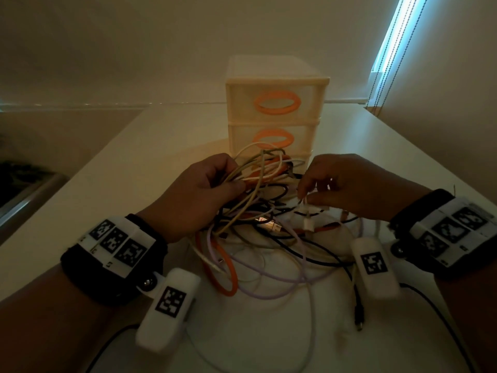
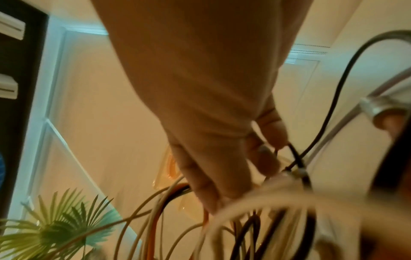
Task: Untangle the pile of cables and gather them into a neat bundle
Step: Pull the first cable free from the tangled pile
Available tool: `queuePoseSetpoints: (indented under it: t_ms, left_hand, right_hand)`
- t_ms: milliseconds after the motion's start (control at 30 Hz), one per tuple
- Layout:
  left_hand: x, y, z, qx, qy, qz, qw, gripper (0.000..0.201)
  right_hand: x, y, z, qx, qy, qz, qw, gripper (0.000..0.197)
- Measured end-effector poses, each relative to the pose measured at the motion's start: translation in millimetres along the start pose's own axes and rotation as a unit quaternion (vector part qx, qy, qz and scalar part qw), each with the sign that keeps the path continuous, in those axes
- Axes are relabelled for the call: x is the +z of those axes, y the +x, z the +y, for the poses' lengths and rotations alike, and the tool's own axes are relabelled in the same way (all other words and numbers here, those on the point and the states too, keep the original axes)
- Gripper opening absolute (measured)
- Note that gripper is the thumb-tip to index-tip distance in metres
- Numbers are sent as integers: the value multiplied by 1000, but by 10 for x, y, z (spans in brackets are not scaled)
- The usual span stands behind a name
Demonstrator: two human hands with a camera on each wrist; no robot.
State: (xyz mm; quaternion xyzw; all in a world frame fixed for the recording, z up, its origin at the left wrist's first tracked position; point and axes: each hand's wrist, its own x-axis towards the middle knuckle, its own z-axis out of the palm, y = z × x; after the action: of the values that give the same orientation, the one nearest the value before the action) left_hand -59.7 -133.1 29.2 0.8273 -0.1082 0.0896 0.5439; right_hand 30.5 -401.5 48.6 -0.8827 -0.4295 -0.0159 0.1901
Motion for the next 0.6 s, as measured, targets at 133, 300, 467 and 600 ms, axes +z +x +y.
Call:
queuePoseSetpoints:
  t_ms: [133,300,467,600]
  left_hand:
    - [-7,8,-32,4,-3,-9,1000,14]
    - [-9,3,-31,9,9,-28,1000,9]
    - [-20,1,-50,9,3,-31,999,9]
    - [-27,-1,-57,13,11,-32,999,11]
  right_hand:
    - [14,-29,145,33,81,98,991,23]
    - [50,-15,178,74,288,164,941,15]
    - [17,-24,88,41,303,129,943,19]
    - [2,-4,-48,19,228,92,969,17]
